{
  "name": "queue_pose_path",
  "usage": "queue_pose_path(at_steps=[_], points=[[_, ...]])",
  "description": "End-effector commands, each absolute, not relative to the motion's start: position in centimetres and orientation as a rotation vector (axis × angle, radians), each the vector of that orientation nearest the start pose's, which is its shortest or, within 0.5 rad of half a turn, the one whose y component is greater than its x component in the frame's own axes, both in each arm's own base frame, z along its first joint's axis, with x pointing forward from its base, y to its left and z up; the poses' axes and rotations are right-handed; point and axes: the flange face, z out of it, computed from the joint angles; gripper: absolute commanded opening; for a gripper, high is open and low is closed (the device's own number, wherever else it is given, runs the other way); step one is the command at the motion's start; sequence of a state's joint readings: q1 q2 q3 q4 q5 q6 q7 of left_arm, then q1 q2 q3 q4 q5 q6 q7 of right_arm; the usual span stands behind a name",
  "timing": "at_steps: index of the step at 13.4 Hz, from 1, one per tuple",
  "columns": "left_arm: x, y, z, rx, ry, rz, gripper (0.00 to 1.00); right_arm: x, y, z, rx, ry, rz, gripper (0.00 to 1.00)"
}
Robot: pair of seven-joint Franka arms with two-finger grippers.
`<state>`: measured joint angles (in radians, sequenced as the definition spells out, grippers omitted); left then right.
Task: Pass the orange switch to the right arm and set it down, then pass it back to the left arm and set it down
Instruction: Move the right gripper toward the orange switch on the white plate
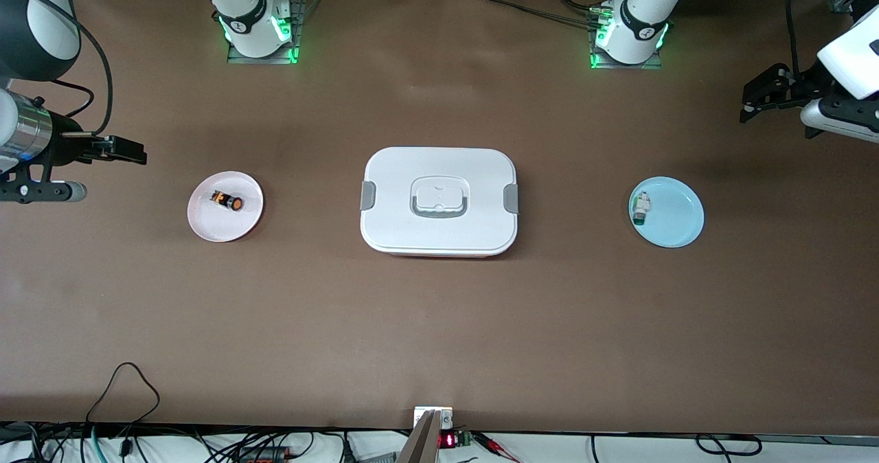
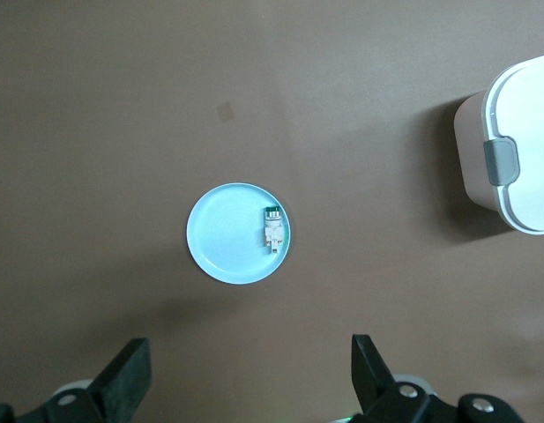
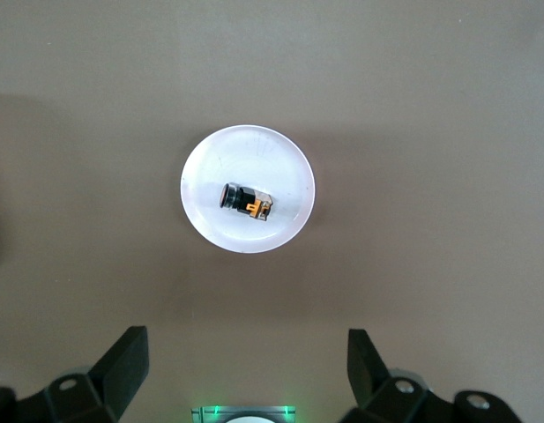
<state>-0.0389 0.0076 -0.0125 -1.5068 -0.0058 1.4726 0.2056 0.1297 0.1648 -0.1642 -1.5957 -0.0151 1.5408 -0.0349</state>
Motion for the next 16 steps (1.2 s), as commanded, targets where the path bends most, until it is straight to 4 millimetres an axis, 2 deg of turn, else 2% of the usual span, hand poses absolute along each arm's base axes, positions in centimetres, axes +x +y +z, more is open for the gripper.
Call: queue_pose_path(at_steps=[1, 9, 15, 16], points=[[54.5, -2.9, 65.0, -3.1, 0.414, 0.055, 1.0, 59.4, -1.4, 51.7, -3.149, 0.005, 0.327, 1.0], [54.5, -3.0, 65.0, -3.099, 0.416, 0.055, 1.0, 60.3, -1.6, 50.7, -3.114, 0.048, 0.287, 1.0], [54.5, -3.0, 65.0, -3.099, 0.416, 0.055, 1.0, 60.4, 0.0, 50.4, -3.124, 0.001, 0.301, 1.0], [54.5, -2.9, 65.0, -3.1, 0.414, 0.055, 1.0, 60.4, -0.3, 50.3, -3.122, 0.011, 0.303, 1.0]])
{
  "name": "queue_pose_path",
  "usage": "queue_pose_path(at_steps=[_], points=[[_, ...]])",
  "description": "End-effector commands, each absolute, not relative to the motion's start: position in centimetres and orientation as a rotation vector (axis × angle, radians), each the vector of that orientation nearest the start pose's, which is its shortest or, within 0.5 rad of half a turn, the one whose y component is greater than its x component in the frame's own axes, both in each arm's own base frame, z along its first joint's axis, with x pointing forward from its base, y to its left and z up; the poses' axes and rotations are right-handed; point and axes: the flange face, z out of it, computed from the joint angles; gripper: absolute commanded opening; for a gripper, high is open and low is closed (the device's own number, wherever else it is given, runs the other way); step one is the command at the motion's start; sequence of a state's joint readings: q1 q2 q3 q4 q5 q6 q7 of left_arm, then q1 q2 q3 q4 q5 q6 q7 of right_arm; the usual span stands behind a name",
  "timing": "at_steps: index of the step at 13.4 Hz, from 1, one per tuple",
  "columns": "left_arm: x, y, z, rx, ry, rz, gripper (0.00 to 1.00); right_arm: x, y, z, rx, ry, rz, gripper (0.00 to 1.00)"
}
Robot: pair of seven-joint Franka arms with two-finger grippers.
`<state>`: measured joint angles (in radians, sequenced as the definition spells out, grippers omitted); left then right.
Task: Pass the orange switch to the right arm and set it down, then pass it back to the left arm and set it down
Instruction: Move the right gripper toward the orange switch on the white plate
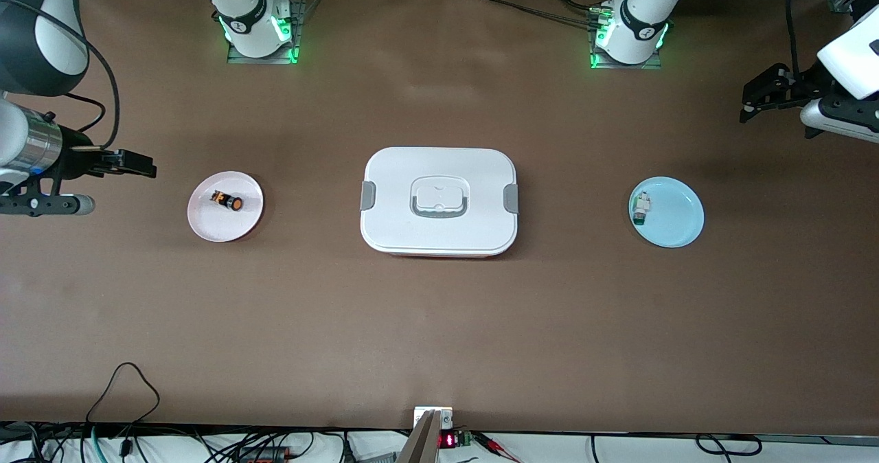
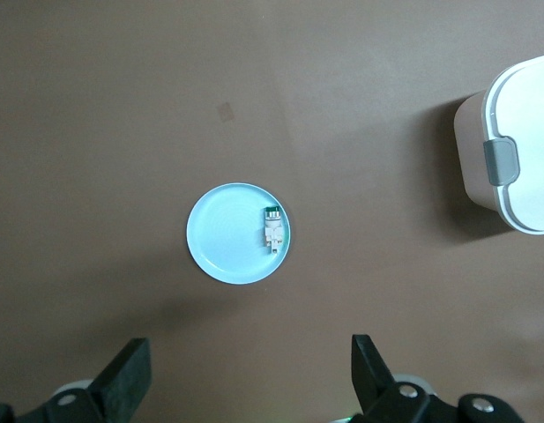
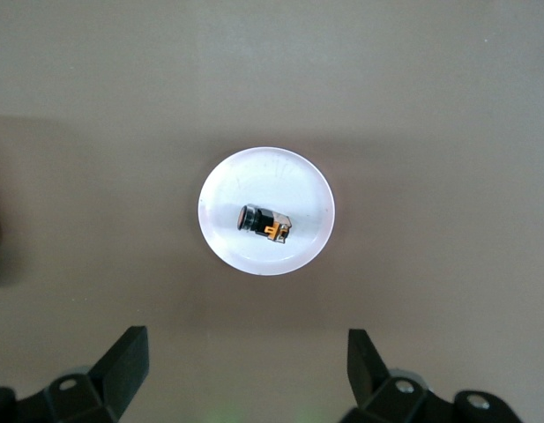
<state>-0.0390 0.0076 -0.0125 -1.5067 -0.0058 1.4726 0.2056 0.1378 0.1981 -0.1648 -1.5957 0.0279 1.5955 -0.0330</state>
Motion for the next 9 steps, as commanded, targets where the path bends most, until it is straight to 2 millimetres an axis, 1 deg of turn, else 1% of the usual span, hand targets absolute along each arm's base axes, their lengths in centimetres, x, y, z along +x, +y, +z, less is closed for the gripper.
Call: queue_pose_path(at_steps=[1, 4, 5, 6, 9], points=[[54.5, -3.0, 65.0, -3.099, 0.416, 0.055, 1.0, 60.4, -0.6, 50.1, -3.117, 0.021, 0.309, 1.0], [54.5, -3.0, 65.0, -3.101, 0.416, 0.054, 1.0, 60.8, -0.8, 48.2, -3.114, 0.059, 0.361, 1.0], [54.5, -2.9, 65.0, -3.101, 0.414, 0.054, 1.0, 60.8, -0.8, 48.1, -3.121, 0.106, 0.365, 1.0], [54.5, -2.9, 65.0, -3.101, 0.414, 0.054, 1.0, 60.8, -0.5, 47.7, -3.127, 0.115, 0.382, 1.0], [54.5, -3.0, 65.0, -3.099, 0.416, 0.052, 1.0, 60.8, 0.7, 47.9, -3.154, 0.072, 0.388, 1.0]])
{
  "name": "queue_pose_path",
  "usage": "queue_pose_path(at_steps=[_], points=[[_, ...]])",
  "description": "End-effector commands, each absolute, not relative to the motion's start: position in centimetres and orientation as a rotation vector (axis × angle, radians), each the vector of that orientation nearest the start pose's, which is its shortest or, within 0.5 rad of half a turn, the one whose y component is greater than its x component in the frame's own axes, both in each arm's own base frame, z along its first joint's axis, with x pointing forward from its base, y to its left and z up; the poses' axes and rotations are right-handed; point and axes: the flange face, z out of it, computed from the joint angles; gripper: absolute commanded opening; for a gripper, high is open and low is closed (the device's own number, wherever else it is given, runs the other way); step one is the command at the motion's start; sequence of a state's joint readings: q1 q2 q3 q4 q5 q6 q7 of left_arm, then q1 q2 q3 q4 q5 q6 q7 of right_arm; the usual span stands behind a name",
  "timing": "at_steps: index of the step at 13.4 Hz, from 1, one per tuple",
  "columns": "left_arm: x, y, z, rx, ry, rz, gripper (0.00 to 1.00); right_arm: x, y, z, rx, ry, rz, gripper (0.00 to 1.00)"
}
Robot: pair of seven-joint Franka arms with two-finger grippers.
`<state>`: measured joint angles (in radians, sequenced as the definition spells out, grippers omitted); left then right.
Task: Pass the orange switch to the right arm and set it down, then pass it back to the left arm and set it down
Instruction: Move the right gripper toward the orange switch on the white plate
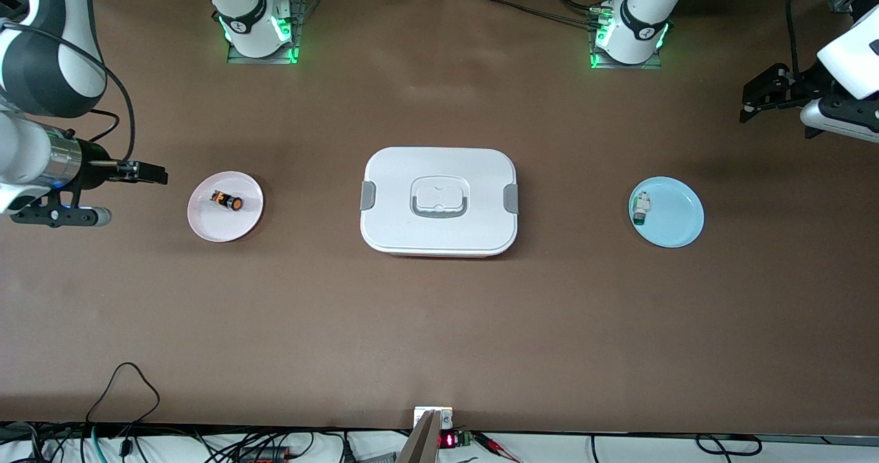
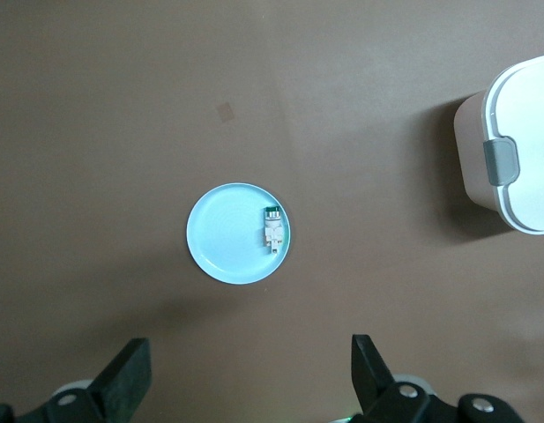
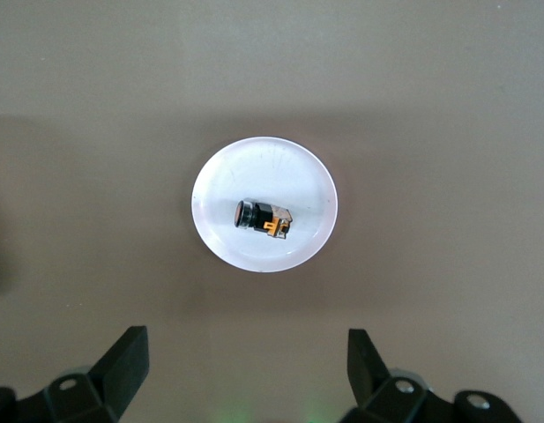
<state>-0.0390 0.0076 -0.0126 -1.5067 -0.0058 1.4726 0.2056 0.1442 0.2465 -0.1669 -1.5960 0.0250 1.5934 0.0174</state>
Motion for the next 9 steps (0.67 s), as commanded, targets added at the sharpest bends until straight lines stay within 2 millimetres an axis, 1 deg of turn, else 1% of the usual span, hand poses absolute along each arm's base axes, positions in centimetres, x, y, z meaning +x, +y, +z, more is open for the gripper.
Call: queue_pose_path(at_steps=[1, 5, 7, 9], points=[[54.5, -3.0, 65.0, -3.101, 0.416, 0.052, 1.0, 60.8, 0.9, 47.9, -3.166, 0.065, 0.389, 1.0], [54.5, -2.9, 65.0, -3.1, 0.414, 0.055, 1.0, 60.7, 1.4, 47.6, -3.17, 0.062, 0.396, 1.0], [54.5, -3.0, 65.0, -3.099, 0.416, 0.055, 1.0, 61.0, 1.0, 45.7, -3.171, 0.103, 0.434, 1.0], [54.5, -3.0, 65.0, -3.099, 0.416, 0.055, 1.0, 61.5, 0.0, 44.1, -3.169, 0.103, 0.454, 1.0]])
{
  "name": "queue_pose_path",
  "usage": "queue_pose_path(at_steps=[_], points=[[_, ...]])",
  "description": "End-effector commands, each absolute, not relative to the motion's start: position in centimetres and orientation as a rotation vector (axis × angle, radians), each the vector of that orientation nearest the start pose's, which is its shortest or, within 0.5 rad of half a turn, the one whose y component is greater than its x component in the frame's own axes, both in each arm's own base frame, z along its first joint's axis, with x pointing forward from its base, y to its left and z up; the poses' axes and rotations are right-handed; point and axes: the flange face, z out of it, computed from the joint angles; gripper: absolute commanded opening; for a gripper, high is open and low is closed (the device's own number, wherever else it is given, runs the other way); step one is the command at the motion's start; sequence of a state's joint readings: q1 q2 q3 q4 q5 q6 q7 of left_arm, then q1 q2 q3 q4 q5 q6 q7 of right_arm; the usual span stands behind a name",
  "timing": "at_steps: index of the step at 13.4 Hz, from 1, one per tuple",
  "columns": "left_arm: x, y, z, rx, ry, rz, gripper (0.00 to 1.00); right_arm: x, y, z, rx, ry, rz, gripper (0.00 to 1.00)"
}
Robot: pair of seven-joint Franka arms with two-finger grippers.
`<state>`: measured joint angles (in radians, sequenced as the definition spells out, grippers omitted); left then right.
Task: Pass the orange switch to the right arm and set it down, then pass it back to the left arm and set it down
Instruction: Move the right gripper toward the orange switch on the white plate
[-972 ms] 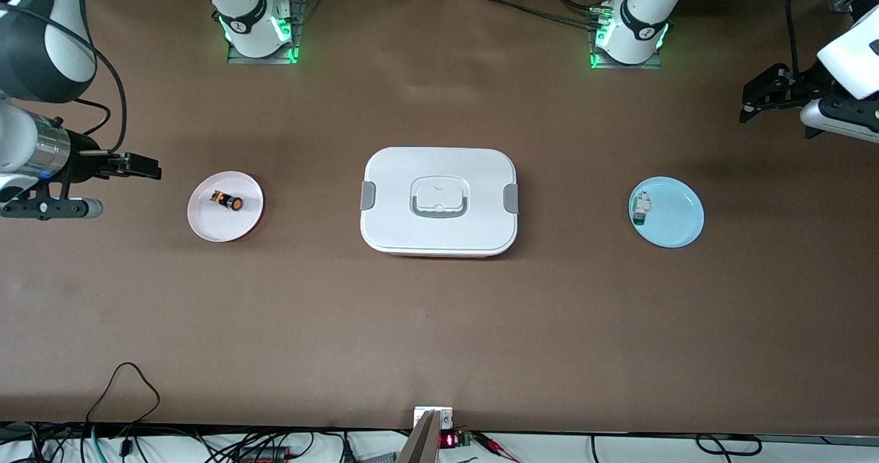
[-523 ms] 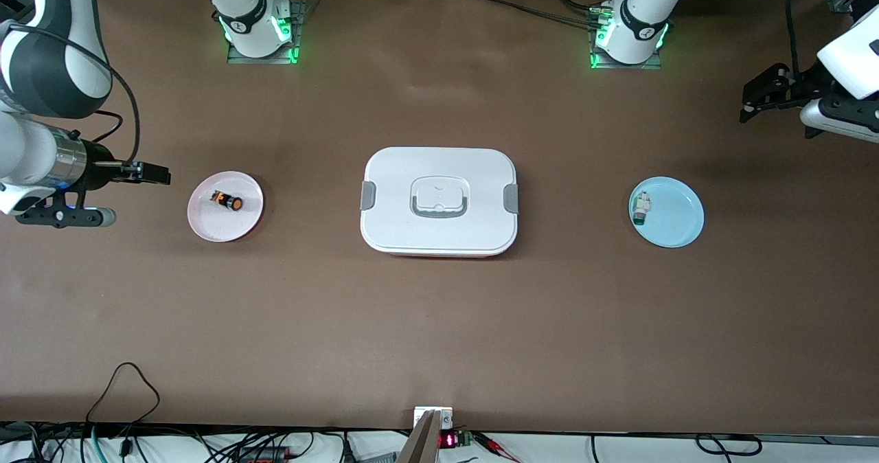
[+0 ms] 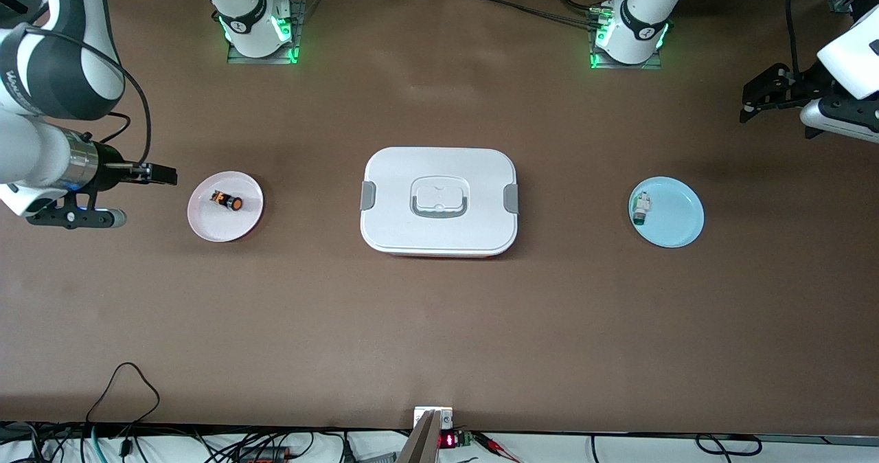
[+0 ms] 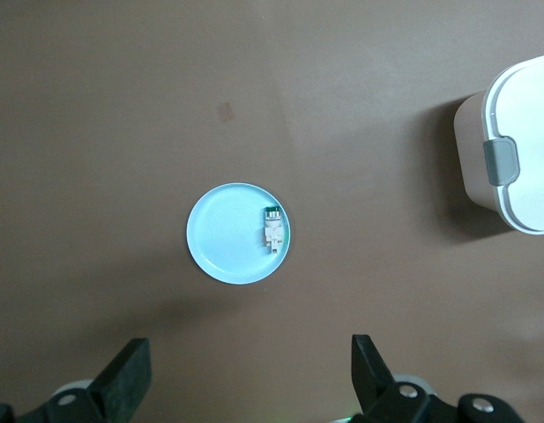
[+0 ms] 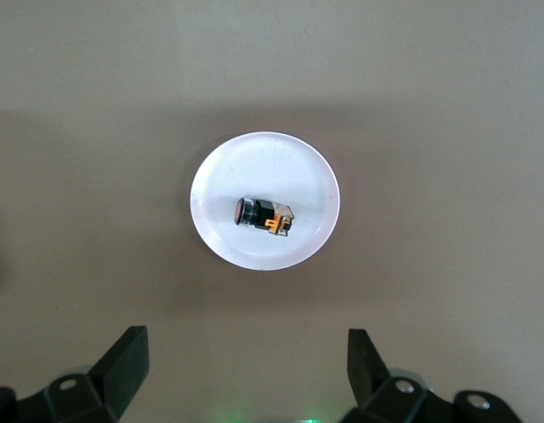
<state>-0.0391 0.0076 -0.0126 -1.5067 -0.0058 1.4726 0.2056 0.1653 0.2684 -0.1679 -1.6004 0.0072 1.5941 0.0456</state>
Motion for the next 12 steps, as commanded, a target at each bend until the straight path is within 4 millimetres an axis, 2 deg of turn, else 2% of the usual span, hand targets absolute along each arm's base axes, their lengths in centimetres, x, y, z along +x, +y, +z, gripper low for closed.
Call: queue_pose_path(at_steps=[1, 4, 7, 12], points=[[54.5, -3.0, 65.0, -3.099, 0.416, 0.055, 1.0, 61.6, -1.1, 43.3, -3.164, 0.117, 0.472, 1.0], [54.5, -3.0, 65.0, -3.099, 0.416, 0.055, 1.0, 62.5, -3.7, 40.4, -3.167, 0.103, 0.486, 1.0], [54.5, -3.0, 65.0, -3.099, 0.416, 0.055, 1.0, 62.1, -4.6, 37.5, -3.15, 0.129, 0.496, 1.0], [54.5, -3.0, 65.0, -3.099, 0.416, 0.052, 1.0, 60.7, -2.9, 34.5, -3.161, 0.128, 0.434, 1.0]])
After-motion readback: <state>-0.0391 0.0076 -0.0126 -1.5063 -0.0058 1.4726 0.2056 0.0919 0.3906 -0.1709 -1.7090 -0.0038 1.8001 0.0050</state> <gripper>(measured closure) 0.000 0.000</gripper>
